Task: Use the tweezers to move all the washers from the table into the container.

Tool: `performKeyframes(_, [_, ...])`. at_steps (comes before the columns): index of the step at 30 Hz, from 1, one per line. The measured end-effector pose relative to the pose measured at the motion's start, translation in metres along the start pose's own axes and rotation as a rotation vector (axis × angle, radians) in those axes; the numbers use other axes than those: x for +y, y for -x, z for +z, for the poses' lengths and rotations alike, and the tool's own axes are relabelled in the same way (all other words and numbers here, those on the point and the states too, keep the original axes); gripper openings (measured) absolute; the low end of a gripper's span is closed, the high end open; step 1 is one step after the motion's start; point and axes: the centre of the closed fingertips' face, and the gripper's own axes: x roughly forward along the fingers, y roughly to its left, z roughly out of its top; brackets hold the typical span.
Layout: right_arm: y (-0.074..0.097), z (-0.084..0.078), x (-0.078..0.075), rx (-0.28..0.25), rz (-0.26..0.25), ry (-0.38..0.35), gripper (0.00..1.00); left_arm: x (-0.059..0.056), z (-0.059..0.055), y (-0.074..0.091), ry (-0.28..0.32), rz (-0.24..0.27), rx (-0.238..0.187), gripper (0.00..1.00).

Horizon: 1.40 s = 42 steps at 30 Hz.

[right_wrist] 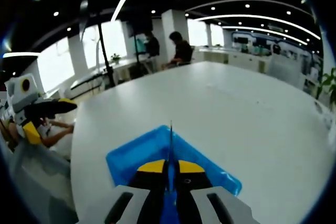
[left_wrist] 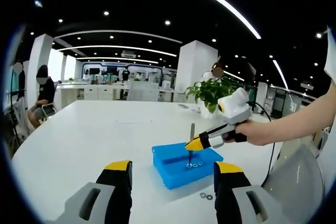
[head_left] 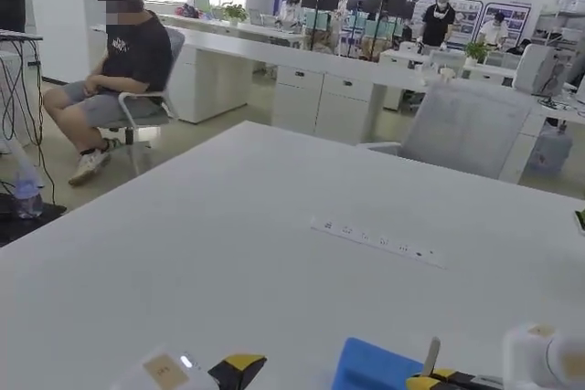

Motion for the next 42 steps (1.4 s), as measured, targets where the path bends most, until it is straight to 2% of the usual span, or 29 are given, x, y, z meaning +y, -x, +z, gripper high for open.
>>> performKeyframes(5, [-0.004,-0.002,-0.005,-0.003,-0.006,-0.003,0.04,-0.001,-0.001,0.000,-0.005,-0.006,0.005,0.63])
performKeyframes(15, [-0.003,-0.003,-0.005,-0.005,-0.014,-0.001,0.04,0.000,0.000,0.000,-0.005,-0.008,0.001,0.63])
performKeyframes(23, [-0.002,0.002,-0.008,-0.030,-0.012,-0.010,0.04,-0.001,-0.001,0.000,-0.010,-0.011,0.004,0.62])
performKeyframes(31, [0.015,0.018,0.009,-0.086,-0.004,-0.003,0.04,-0.002,-0.001,0.000,-0.011,-0.011,0.005,0.62])
performKeyframes(42, [0.045,0.037,0.044,-0.186,0.017,0.001,0.04,-0.001,-0.002,0.000,-0.007,-0.010,0.010,0.62])
